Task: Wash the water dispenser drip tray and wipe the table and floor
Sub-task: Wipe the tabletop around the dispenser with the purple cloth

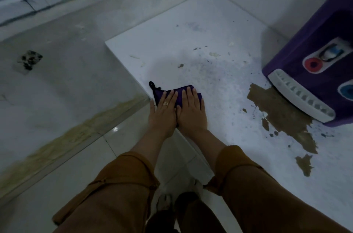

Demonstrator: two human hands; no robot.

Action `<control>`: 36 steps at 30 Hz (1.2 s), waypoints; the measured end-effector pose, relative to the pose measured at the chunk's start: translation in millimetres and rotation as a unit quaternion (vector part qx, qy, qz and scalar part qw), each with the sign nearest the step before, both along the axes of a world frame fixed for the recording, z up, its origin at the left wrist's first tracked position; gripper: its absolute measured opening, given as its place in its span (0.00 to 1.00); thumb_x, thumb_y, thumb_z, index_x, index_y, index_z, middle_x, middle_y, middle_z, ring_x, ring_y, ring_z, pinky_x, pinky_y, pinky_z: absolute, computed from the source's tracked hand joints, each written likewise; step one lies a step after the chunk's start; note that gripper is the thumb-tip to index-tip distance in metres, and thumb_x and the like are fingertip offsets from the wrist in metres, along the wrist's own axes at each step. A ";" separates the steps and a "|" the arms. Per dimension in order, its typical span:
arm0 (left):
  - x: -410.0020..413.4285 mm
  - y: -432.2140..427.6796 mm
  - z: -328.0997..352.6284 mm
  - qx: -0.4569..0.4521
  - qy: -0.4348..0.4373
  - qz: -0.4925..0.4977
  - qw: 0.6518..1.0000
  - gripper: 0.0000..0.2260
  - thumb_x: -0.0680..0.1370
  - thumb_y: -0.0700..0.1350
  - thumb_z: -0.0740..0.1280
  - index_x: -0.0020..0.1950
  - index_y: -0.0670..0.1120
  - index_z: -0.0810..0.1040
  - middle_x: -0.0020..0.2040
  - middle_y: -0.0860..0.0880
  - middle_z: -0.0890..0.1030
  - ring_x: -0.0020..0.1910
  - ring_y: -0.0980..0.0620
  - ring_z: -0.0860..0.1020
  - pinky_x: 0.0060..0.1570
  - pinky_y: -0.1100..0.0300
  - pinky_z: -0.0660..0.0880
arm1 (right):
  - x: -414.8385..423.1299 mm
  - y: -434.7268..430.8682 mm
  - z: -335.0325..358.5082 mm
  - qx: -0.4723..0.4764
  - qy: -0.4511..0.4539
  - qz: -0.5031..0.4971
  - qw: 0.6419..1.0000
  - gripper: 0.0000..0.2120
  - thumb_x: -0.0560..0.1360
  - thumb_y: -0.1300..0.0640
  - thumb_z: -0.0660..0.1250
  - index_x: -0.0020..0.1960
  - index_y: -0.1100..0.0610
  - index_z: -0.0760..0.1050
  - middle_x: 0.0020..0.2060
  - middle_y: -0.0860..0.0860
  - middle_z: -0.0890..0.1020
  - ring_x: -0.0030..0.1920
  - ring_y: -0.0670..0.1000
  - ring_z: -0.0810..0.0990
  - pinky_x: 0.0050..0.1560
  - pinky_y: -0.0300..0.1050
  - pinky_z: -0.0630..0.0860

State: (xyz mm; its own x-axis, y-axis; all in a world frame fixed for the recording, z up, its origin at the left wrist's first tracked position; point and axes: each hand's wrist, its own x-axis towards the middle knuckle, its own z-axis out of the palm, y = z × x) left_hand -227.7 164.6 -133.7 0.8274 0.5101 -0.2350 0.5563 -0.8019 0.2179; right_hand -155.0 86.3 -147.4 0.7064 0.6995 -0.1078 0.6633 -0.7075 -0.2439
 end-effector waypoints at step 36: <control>38.3 42.5 -8.8 -0.002 -0.018 0.085 0.996 0.27 0.82 0.48 0.50 0.78 0.47 0.41 0.79 0.50 0.43 0.77 0.50 0.41 0.74 0.47 0.44 | 48.9 53.1 9.7 -0.019 0.025 0.091 0.995 0.28 0.82 0.49 0.45 0.78 0.56 0.41 0.77 0.53 0.42 0.77 0.52 0.39 0.76 0.52 0.41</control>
State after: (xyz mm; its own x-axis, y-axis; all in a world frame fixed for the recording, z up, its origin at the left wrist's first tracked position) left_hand -189.5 207.1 -142.6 0.7370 0.6431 -0.2079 0.6758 -0.6958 0.2433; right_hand -106.1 139.4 -137.7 0.5622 0.8096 -0.1689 0.7686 -0.5868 -0.2548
